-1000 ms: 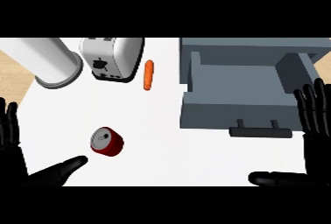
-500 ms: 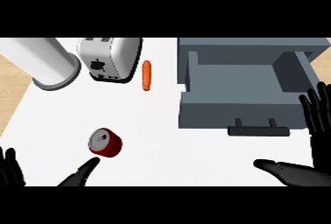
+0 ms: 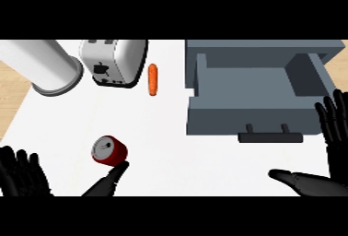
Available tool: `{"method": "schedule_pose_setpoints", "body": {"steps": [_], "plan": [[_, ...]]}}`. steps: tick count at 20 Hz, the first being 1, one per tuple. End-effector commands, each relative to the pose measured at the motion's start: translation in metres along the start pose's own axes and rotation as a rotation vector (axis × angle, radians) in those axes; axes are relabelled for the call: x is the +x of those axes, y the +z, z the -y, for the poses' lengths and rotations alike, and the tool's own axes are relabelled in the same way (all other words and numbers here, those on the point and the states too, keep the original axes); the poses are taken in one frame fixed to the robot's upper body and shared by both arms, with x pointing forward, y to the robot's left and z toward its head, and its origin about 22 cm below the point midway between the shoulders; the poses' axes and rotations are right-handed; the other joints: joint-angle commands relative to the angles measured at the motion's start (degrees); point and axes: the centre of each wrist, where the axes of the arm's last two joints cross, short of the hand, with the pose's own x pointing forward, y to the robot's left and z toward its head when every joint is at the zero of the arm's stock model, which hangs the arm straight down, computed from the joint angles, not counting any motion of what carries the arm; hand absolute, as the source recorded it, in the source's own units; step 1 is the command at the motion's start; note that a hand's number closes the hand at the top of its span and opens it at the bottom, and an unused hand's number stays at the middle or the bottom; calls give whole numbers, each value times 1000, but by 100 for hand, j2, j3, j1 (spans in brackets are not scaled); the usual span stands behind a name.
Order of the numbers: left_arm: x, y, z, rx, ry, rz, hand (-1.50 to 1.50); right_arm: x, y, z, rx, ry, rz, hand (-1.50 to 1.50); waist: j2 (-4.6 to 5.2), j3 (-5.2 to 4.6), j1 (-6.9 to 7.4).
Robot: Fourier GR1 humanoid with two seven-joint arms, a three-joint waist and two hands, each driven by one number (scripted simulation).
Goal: Pick up the can, place it into the drawer and close the drawer
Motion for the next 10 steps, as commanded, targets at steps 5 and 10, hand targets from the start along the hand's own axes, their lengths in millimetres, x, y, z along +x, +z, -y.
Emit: {"method": "schedule_pose_setpoints", "body": {"steps": [5,10], "plan": [[-24,3,31,20,6,-81,-150,-9,-13,14,-14,-3,27,-150,4,-2,10],[-73,16,46,63,-51,-109,-150,0,17,16,-4,7,34,-150,-2,-7,-25]]}}
